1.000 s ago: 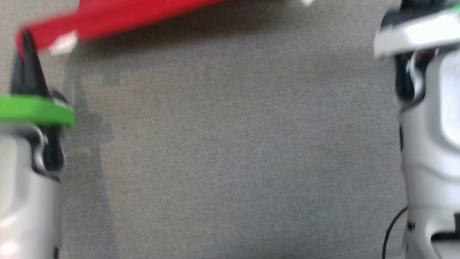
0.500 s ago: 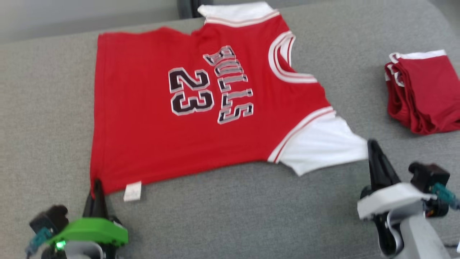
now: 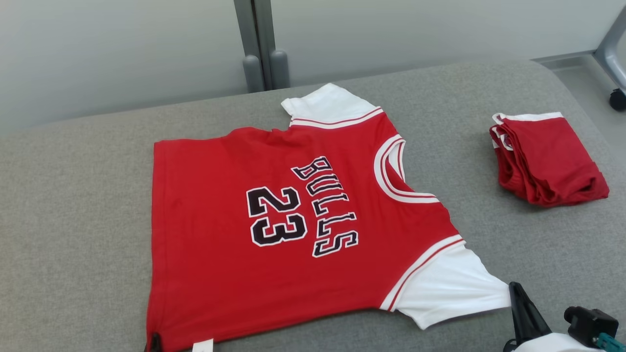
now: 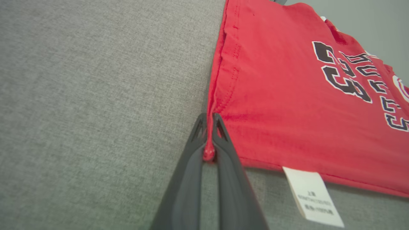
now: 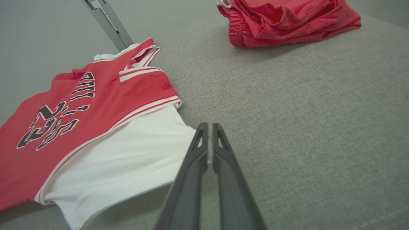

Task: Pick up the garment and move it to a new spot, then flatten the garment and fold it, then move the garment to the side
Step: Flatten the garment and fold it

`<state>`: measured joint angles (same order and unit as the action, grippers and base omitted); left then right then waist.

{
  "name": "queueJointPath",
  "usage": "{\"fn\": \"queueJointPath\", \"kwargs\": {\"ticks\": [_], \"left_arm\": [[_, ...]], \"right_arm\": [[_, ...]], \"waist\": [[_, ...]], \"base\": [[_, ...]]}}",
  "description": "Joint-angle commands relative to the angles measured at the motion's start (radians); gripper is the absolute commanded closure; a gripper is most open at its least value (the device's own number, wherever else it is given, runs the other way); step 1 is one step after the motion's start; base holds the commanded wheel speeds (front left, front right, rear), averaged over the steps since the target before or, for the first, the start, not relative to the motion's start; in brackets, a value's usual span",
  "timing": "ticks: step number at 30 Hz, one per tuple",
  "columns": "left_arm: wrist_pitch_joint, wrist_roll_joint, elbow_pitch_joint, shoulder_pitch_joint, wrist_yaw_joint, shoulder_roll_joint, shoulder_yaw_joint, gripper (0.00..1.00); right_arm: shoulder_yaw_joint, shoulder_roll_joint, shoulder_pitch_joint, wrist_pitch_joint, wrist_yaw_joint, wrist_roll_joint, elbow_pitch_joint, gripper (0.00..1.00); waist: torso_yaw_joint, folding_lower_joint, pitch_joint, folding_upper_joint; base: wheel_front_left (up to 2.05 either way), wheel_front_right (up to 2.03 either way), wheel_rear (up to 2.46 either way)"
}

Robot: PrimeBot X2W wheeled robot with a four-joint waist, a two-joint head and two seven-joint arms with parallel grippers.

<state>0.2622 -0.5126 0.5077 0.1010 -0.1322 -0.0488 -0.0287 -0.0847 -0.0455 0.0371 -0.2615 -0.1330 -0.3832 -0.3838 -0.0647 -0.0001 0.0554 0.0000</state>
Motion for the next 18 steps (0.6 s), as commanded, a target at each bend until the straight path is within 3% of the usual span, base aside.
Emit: {"fn": "queueJointPath", "kwargs": {"ticks": [1,7,13,18], "left_arm": [[0.004,0.013,-0.014,0.021,0.003,-0.007,0.002,1.00],[0.004,0.053,-0.096,-0.005,0.003,-0.006,0.055,1.00],[0.003,0.051,-0.164,-0.099,0.003,-0.005,0.057,1.00],[0.003,0.054,-0.136,-0.207,0.003,-0.009,0.069,1.00]], "right_arm": [[-0.016,-0.010,0.024,-0.005,0.004,-0.008,0.005,1.00],[-0.009,-0.009,0.017,-0.005,0.003,-0.043,0.060,1.00],[0.025,-0.008,-0.104,-0.005,0.003,-0.070,0.116,1.00],[0.050,-0.008,-0.250,-0.005,0.003,-0.055,0.073,1.00]], "waist": [[0.010,0.0001,-0.033,0.0000],[0.026,0.0001,-0.011,0.0000],[0.032,0.0001,0.049,0.0000],[0.040,0.0001,0.112,0.0000]], "base": [[0.00,0.00,0.00],[0.00,0.00,0.00],[0.00,0.00,0.00],[0.00,0.00,0.00]]}}
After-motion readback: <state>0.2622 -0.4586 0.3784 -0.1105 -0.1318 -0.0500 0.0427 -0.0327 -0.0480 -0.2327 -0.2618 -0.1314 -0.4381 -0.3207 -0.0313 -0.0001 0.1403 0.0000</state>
